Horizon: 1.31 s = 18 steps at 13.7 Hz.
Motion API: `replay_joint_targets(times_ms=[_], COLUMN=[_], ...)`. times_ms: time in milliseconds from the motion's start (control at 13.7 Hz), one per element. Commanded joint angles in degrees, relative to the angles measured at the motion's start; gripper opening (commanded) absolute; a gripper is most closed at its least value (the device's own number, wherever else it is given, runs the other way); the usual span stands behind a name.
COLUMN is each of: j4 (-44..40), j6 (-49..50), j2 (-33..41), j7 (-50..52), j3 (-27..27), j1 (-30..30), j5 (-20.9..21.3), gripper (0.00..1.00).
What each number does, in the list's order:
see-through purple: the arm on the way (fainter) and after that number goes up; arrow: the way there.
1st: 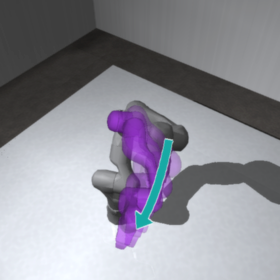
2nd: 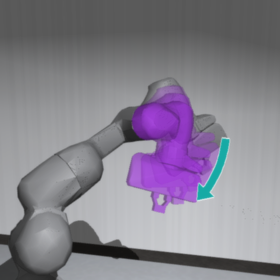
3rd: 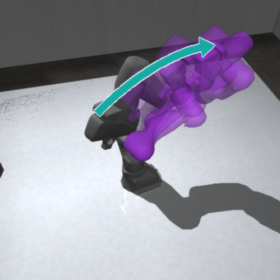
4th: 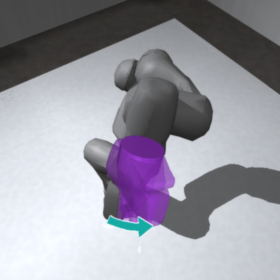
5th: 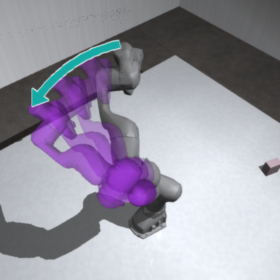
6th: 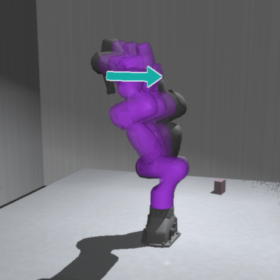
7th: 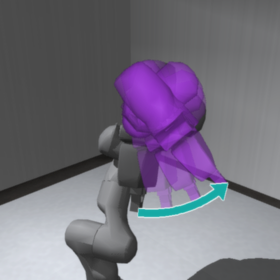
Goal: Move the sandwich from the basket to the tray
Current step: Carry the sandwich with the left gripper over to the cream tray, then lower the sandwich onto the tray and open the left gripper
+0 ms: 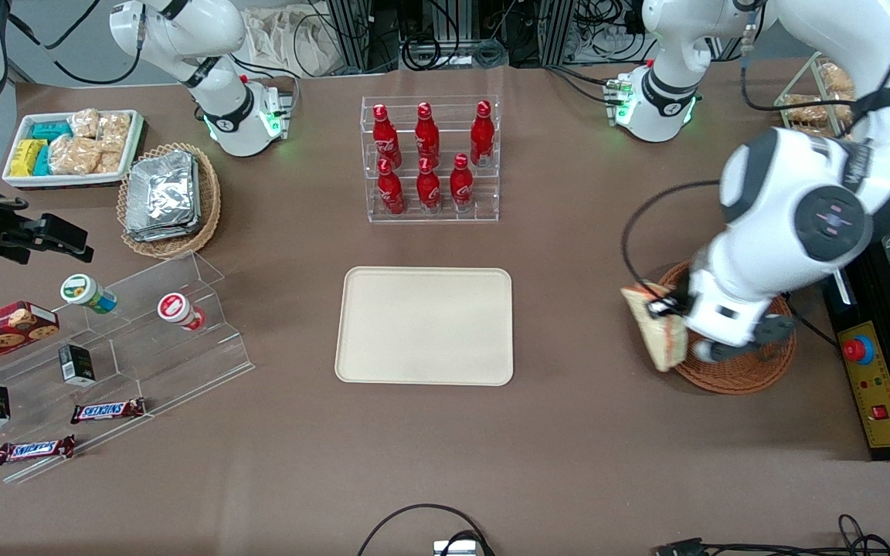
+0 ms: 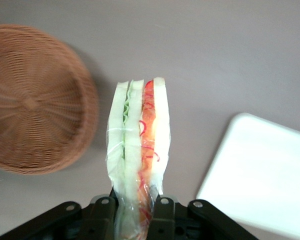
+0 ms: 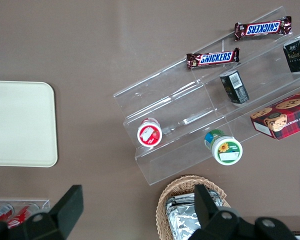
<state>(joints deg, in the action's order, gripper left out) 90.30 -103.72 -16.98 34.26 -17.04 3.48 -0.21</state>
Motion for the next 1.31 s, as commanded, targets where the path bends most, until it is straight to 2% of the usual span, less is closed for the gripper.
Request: replay_joint_targets(times_ms=[0, 219, 438, 729, 875, 1021, 1094, 1167, 1240], j4=[-4.1, -9.5, -16.5, -16.5, -16.6, -16.5, -16.5, -16.5, -16.4], j6=[0.6, 0.6, -0.2, -9.5, -11.0, -11.5, -11.6, -11.6, -11.5], j2=[-4.4, -12.8, -21.9, -28.3, -30.4, -30.8, -30.9, -31.1, -31.0], j7=[-2.4, -3.0, -2.1, 4.4, 5.9, 6.2, 6.2, 6.1, 5.7], j3=[-3.3, -3.3, -2.9, -2.9, -2.8, -2.9, -2.9, -2.9, -2.9], j1=[4.1, 11.9, 17.5, 19.5, 20.5, 20.9, 21.0, 21.0, 20.9], j5=[0.8, 7.1, 7.7, 10.8, 11.9, 12.7, 12.7, 12.7, 12.8], gripper=[0.0, 0.0, 0.0, 0.0, 0.0, 0.1, 0.27, 0.84, 1.0])
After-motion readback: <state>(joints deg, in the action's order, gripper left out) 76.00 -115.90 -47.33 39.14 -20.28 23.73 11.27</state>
